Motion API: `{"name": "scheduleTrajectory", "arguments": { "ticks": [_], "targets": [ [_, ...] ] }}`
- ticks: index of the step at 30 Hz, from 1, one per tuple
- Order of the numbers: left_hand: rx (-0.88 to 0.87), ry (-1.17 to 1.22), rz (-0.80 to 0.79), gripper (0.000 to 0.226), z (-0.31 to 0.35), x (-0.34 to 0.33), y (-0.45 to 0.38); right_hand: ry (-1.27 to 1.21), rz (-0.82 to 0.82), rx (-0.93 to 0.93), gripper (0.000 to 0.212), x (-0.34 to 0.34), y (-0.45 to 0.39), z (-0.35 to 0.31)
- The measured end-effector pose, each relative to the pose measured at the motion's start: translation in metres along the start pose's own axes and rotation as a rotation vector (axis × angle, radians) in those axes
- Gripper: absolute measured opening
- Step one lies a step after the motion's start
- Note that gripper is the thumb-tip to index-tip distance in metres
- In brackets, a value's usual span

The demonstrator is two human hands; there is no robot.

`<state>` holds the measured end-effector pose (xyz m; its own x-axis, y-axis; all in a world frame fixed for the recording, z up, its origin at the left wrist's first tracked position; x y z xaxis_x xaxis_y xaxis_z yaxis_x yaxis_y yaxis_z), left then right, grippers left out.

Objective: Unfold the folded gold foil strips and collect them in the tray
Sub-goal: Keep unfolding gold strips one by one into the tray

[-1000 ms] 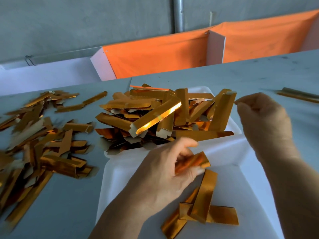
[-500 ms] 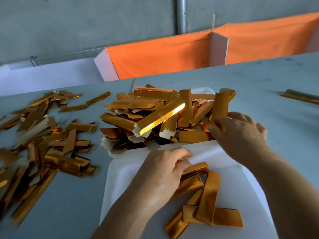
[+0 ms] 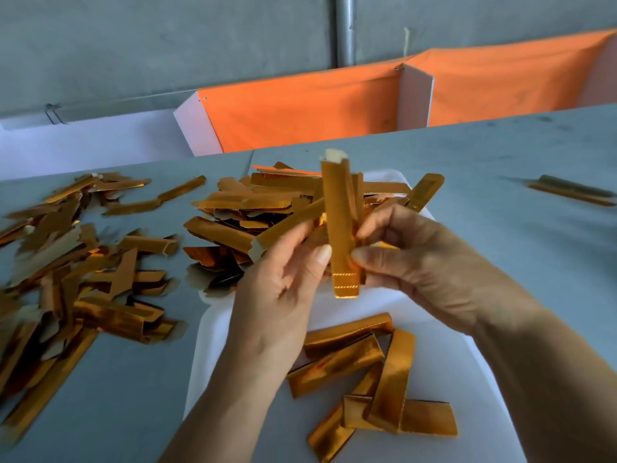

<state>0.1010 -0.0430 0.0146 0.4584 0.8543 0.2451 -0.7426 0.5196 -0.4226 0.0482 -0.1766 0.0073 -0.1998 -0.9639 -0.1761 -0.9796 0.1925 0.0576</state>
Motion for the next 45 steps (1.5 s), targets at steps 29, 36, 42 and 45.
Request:
{"name": "scheduleTrajectory", "arguments": {
  "ticks": [29,36,42,45],
  "targets": [
    [0.052,-0.256,-0.214,0.044,-0.001,-0.021,0.008,-0.181,0.157,0.017,0.011,0.026,-0.003,0.004],
    [-0.197,-0.768,-0.154,0.071,0.025,-0.039,0.01,-0.071,0.147,0.211,0.019,0.02,0.007,-0.024],
    [-0.195,-0.9,-0.131,0.075,0.031,-0.036,0.008,0.048,0.24,0.154,0.019,0.022,0.007,-0.019],
    [-0.152,-0.882,-0.148,0.081,0.024,-0.036,0.008,0.087,0.27,0.1,0.014,0.024,0.005,-0.013]
  ]
}}
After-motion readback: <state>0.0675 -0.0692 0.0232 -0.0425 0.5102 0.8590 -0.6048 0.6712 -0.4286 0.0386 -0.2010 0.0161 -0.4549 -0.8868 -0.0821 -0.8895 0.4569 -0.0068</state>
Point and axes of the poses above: each hand's wrist, its own y-axis away from the middle knuckle, its own x-axis out of the back of the hand, z = x × y, the point moved 9 cm from there along -y, towards the middle knuckle, and after that the axes turned 6 degrees about -x, right-handed, at the moved point
